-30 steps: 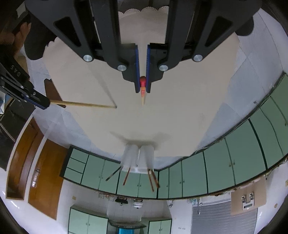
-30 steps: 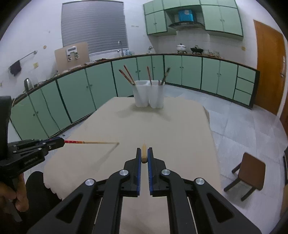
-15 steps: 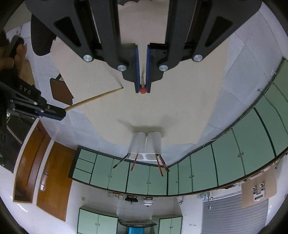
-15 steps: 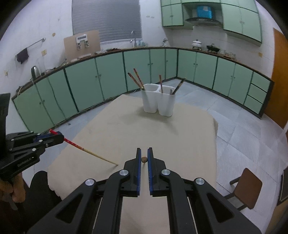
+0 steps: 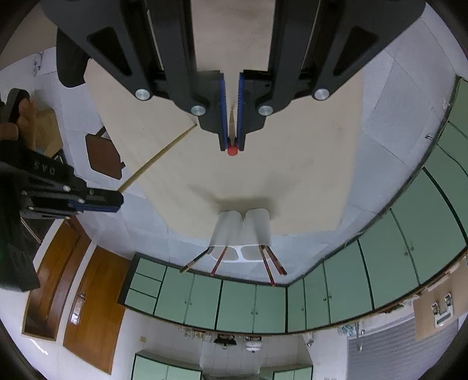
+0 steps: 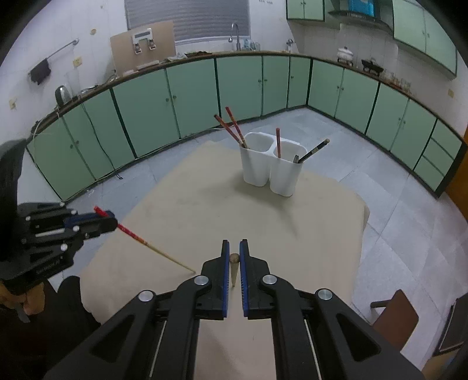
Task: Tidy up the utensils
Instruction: 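Lift both chopsticks and carry them over the white holder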
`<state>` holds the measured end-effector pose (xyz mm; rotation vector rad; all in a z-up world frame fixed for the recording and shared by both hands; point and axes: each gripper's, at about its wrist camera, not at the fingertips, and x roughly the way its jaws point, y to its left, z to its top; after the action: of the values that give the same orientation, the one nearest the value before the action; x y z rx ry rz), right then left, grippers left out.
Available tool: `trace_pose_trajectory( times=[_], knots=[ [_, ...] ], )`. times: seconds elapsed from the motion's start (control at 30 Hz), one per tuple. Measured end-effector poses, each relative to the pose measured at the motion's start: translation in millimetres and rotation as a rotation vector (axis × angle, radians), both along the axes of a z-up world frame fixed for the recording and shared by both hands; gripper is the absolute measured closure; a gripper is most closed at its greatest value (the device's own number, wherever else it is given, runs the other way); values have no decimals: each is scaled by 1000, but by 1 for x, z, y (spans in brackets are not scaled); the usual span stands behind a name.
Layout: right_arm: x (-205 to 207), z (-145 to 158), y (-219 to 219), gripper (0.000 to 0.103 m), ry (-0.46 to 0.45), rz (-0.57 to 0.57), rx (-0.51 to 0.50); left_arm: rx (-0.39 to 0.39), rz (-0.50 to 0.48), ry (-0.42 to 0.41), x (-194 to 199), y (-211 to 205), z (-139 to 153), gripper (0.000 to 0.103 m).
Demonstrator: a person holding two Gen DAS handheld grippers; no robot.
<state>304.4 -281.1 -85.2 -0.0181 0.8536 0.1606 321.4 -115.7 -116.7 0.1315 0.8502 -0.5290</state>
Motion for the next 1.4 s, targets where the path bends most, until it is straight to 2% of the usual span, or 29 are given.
trace_pose_trajectory(
  times=[0.17, 0.4, 0.63, 1.03, 1.4],
  knots=[
    [16, 3, -6, 96, 7, -5, 21, 23, -4, -8, 13, -5, 5, 98],
    [17, 13, -8, 96, -19, -11, 32, 1, -5, -3, 27, -5, 18, 98],
    [23, 47, -15, 96, -42, -23, 25, -5, -21, -30, 33, -8, 49, 98],
    [35, 127, -25, 96, -103, -48, -17, -5, -30, -105, 53, -23, 121, 98],
    [80, 182, -36, 96, -153, -102, -31, -38, -2, -135, 98, -46, 174, 98]
  ],
)
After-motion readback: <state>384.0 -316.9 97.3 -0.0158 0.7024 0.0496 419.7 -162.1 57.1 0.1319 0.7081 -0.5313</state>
